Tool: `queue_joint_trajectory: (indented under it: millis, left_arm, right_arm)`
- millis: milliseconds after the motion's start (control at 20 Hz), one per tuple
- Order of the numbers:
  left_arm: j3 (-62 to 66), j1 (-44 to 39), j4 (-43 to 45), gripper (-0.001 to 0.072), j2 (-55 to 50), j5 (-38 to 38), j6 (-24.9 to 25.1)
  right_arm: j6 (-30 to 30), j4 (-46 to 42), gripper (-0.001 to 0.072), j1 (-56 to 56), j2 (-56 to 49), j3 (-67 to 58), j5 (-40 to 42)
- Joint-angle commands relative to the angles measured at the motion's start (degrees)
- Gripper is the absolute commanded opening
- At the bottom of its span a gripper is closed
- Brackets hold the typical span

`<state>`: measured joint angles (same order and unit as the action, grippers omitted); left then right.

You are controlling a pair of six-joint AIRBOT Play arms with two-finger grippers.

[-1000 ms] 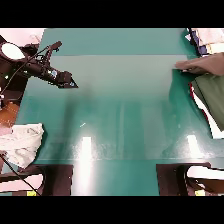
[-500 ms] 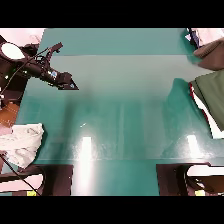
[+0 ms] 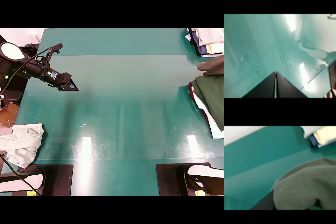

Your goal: Fold the shirts.

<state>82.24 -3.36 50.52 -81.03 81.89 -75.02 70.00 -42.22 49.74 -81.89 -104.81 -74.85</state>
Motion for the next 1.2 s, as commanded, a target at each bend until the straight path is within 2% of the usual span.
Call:
queue_joint_trajectory:
  millis: [0, 150, 400, 550, 600, 650, 700, 750, 800, 850, 950, 1150]
  left_arm:
    - [0.0, 0.0, 0.02, 0.0043, 0.02, 1.38, 0.5]
    - [0.0, 0.0, 0.02, 0.0043, 0.04, 1.7, 0.46]
    - [0.0, 0.0, 0.02, 0.0042, 0.04, 1.99, 0.5]
    - [0.0, 0.0, 0.02, 0.0042, 0.02, 3.17, 0.5]
    - [0.0, 0.0, 0.02, 0.0042, 0.02, 3.26, 0.5]
    - [0.0, 0.0, 0.02, 0.0043, 0.02, 3.23, 0.5]
    - [0.0, 0.0, 0.02, 0.0042, 0.02, 3.23, 0.5]
    - [0.0, 0.0, 0.02, 0.0043, 0.02, 3.23, 0.5]
    - [0.0, 0.0, 0.02, 0.0042, 0.02, 3.21, 0.52]
    - [0.0, 0.0, 0.02, 0.0042, 0.02, 3.19, 0.66]
    - [0.0, 0.0, 0.04, 0.0042, 0.02, 3.23, 2.21]
    - [0.0, 0.0, 0.02, 0.0042, 0.02, 3.17, 3.28]
  right_arm:
    - [0.79, -3.06, 0.0017, 4.52, 4.79, 8.76, -3.89]
    - [1.27, -4.55, 0.0018, 9.66, 10.08, 17.88, -5.31]
    - [5.2, -19.23, 0.0018, 15.5, 16.83, 33.68, -4.59]
    - [5.22, -19.37, 0.0022, 18.38, 17.51, 41.05, -4.02]
    - [5.22, -19.37, 0.0053, 19.04, 17.51, 42.77, -3.67]
    - [5.22, -19.41, 0.0229, 19.67, 17.51, 44.3, -3.54]
    - [5.22, -19.39, 0.0457, 20.37, 17.51, 45.42, -3.32]
    - [5.2, -19.32, 0.0626, 21.22, 17.51, 45.99, -3.3]
    - [5.2, -19.28, 0.0672, 22.08, 17.49, 45.94, -3.89]
    - [5.2, -18.93, 0.0666, 23.1, 17.57, 45.75, -5.22]
    - [5.22, -20.26, 0.0569, 25.33, 17.57, 43.54, -8.26]
    - [12.28, -27.02, 0.0556, 30.08, 18.36, 35.08, -13.22]
